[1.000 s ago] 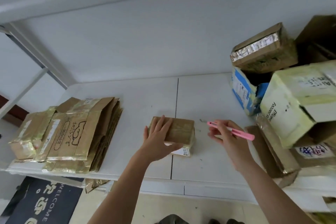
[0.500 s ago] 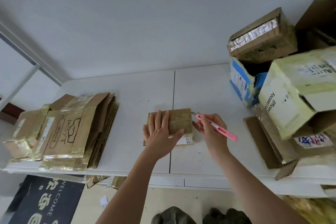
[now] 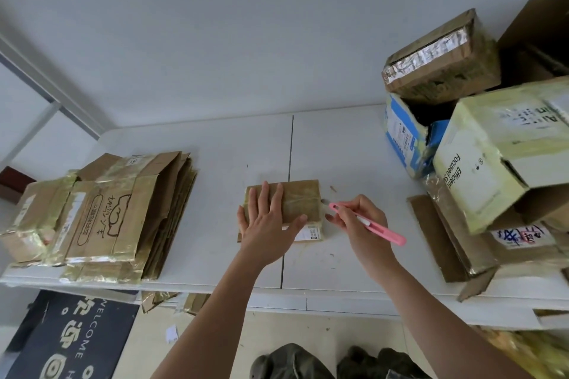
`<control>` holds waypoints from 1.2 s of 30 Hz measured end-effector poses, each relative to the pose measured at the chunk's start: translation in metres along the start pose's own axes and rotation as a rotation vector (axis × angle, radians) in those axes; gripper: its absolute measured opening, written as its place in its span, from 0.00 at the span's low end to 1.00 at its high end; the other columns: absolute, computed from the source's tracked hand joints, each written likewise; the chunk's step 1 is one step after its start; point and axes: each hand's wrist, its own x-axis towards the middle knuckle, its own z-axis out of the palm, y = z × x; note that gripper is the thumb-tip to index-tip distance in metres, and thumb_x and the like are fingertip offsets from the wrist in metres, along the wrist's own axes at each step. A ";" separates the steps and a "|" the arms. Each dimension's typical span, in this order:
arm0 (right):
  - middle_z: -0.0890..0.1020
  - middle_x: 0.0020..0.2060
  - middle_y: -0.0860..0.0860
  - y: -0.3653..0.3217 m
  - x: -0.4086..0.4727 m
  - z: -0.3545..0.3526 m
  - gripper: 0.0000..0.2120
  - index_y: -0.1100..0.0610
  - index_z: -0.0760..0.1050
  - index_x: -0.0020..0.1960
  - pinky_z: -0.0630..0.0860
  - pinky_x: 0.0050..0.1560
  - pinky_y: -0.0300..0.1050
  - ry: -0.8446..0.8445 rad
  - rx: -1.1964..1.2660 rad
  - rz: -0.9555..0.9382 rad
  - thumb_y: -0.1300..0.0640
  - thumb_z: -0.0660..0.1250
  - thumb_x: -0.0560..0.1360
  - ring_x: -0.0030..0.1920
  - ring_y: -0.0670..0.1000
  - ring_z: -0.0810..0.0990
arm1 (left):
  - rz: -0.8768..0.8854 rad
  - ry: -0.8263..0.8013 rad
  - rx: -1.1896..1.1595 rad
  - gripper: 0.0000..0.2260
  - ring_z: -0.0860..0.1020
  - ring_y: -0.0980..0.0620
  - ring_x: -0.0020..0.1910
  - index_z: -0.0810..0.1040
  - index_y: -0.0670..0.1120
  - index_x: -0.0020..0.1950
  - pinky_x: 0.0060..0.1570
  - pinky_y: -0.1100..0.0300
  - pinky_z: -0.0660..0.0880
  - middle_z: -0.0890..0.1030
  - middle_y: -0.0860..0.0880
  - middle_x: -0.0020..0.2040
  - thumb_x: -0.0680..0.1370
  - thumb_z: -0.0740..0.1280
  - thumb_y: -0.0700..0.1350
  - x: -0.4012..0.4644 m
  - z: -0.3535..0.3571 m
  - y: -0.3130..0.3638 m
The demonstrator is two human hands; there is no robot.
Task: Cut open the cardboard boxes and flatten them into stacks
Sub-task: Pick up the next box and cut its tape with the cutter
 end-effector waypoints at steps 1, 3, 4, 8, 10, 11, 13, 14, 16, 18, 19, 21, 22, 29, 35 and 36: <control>0.82 0.35 0.51 0.000 -0.004 -0.001 0.06 0.69 0.72 0.41 0.83 0.48 0.46 -0.015 0.005 0.003 0.72 0.64 0.77 0.44 0.52 0.85 | 0.001 0.006 -0.002 0.37 0.33 0.48 0.78 0.41 0.54 0.80 0.73 0.43 0.35 0.37 0.52 0.80 0.79 0.54 0.67 0.000 0.000 0.000; 0.82 0.34 0.50 0.001 -0.008 -0.003 0.06 0.70 0.72 0.42 0.82 0.48 0.43 -0.026 0.018 0.013 0.73 0.64 0.77 0.46 0.51 0.85 | 0.004 0.014 -0.007 0.37 0.34 0.48 0.78 0.41 0.54 0.80 0.74 0.43 0.35 0.37 0.52 0.80 0.79 0.54 0.67 0.000 0.001 0.000; 0.82 0.34 0.51 0.001 -0.010 -0.004 0.06 0.70 0.71 0.41 0.82 0.48 0.43 -0.036 0.010 0.014 0.72 0.64 0.77 0.46 0.52 0.85 | 0.004 0.012 -0.010 0.37 0.34 0.49 0.78 0.42 0.54 0.80 0.74 0.43 0.35 0.37 0.52 0.80 0.79 0.55 0.67 -0.001 0.001 0.000; 0.82 0.37 0.58 0.003 -0.020 -0.019 0.07 0.67 0.73 0.40 0.82 0.46 0.49 -0.136 -0.095 0.022 0.68 0.66 0.77 0.44 0.55 0.85 | 0.005 0.011 -0.020 0.36 0.34 0.49 0.78 0.43 0.54 0.80 0.74 0.43 0.36 0.38 0.52 0.80 0.79 0.56 0.66 0.000 -0.001 0.000; 0.82 0.35 0.59 0.004 -0.022 -0.027 0.08 0.65 0.74 0.39 0.79 0.43 0.49 -0.162 -0.103 0.051 0.65 0.67 0.76 0.40 0.54 0.83 | -0.004 0.031 -0.062 0.36 0.36 0.51 0.78 0.47 0.55 0.80 0.74 0.44 0.36 0.41 0.53 0.80 0.78 0.58 0.66 0.002 -0.001 0.001; 0.82 0.36 0.59 0.004 -0.021 -0.028 0.08 0.64 0.74 0.39 0.79 0.44 0.48 -0.132 -0.087 0.057 0.64 0.67 0.76 0.41 0.55 0.83 | -0.007 0.045 -0.088 0.36 0.36 0.52 0.78 0.48 0.55 0.80 0.74 0.44 0.36 0.43 0.54 0.80 0.77 0.59 0.65 0.002 -0.002 0.002; 0.83 0.38 0.57 0.003 -0.009 -0.027 0.07 0.63 0.73 0.41 0.81 0.49 0.50 -0.003 -0.011 0.041 0.65 0.67 0.78 0.45 0.57 0.84 | 0.016 0.080 -0.131 0.35 0.38 0.55 0.78 0.53 0.56 0.79 0.74 0.45 0.36 0.47 0.55 0.80 0.77 0.61 0.65 0.000 -0.001 0.001; 0.83 0.39 0.56 0.001 0.000 -0.025 0.06 0.63 0.73 0.43 0.81 0.51 0.49 0.043 -0.006 0.000 0.64 0.67 0.78 0.46 0.57 0.83 | 0.052 0.104 -0.143 0.34 0.39 0.56 0.78 0.55 0.56 0.78 0.75 0.46 0.36 0.49 0.56 0.80 0.76 0.62 0.65 -0.002 0.000 0.000; 0.82 0.43 0.57 -0.007 0.016 -0.014 0.05 0.63 0.72 0.46 0.79 0.48 0.45 0.031 -0.077 -0.083 0.63 0.66 0.79 0.47 0.55 0.82 | 0.148 0.138 -0.178 0.31 0.41 0.58 0.78 0.61 0.56 0.76 0.75 0.49 0.36 0.54 0.58 0.79 0.76 0.63 0.64 -0.007 -0.001 -0.002; 0.82 0.45 0.54 -0.012 0.027 -0.001 0.05 0.61 0.71 0.47 0.78 0.45 0.41 -0.027 -0.133 -0.093 0.61 0.64 0.80 0.48 0.49 0.82 | 0.213 0.139 -0.214 0.27 0.42 0.59 0.78 0.66 0.56 0.73 0.75 0.51 0.35 0.57 0.58 0.78 0.76 0.65 0.62 -0.009 -0.003 -0.004; 0.81 0.45 0.50 -0.013 0.030 0.005 0.05 0.60 0.70 0.47 0.77 0.44 0.40 -0.047 -0.156 -0.092 0.60 0.64 0.81 0.47 0.44 0.82 | 0.214 0.141 -0.216 0.26 0.42 0.57 0.78 0.68 0.57 0.72 0.75 0.51 0.35 0.57 0.56 0.78 0.76 0.67 0.62 -0.008 -0.006 -0.005; 0.80 0.43 0.43 -0.011 0.028 0.012 0.05 0.57 0.69 0.47 0.76 0.39 0.42 -0.059 -0.219 -0.123 0.59 0.63 0.81 0.41 0.40 0.80 | 0.131 0.187 -0.163 0.25 0.43 0.51 0.78 0.71 0.59 0.68 0.75 0.51 0.38 0.54 0.53 0.77 0.73 0.70 0.63 -0.006 -0.015 -0.007; 0.80 0.41 0.43 -0.007 0.025 0.013 0.05 0.56 0.70 0.48 0.76 0.38 0.47 -0.053 -0.249 -0.146 0.58 0.63 0.81 0.39 0.42 0.80 | 0.053 0.209 -0.132 0.25 0.48 0.48 0.77 0.72 0.57 0.66 0.76 0.50 0.45 0.55 0.51 0.75 0.72 0.71 0.63 -0.005 -0.021 -0.008; 0.80 0.42 0.58 0.016 -0.009 0.013 0.04 0.56 0.73 0.46 0.80 0.50 0.64 -0.096 -0.112 -0.054 0.59 0.65 0.80 0.41 0.61 0.85 | -0.266 0.152 -0.297 0.24 0.76 0.46 0.54 0.69 0.50 0.67 0.57 0.48 0.76 0.72 0.47 0.58 0.76 0.67 0.60 -0.011 -0.031 0.004; 0.81 0.44 0.58 0.003 0.006 -0.001 0.02 0.60 0.74 0.47 0.79 0.50 0.57 0.057 -0.034 -0.068 0.64 0.65 0.79 0.45 0.60 0.83 | -0.081 0.063 -0.067 0.33 0.74 0.46 0.60 0.65 0.50 0.70 0.63 0.49 0.69 0.72 0.50 0.59 0.69 0.72 0.58 -0.004 -0.029 0.026; 0.81 0.44 0.59 -0.001 0.011 -0.004 0.03 0.59 0.74 0.47 0.79 0.50 0.53 0.079 -0.038 -0.087 0.64 0.65 0.79 0.47 0.60 0.83 | -0.009 0.024 -0.037 0.34 0.73 0.47 0.62 0.64 0.51 0.70 0.65 0.48 0.67 0.72 0.51 0.61 0.68 0.74 0.55 -0.002 -0.031 0.024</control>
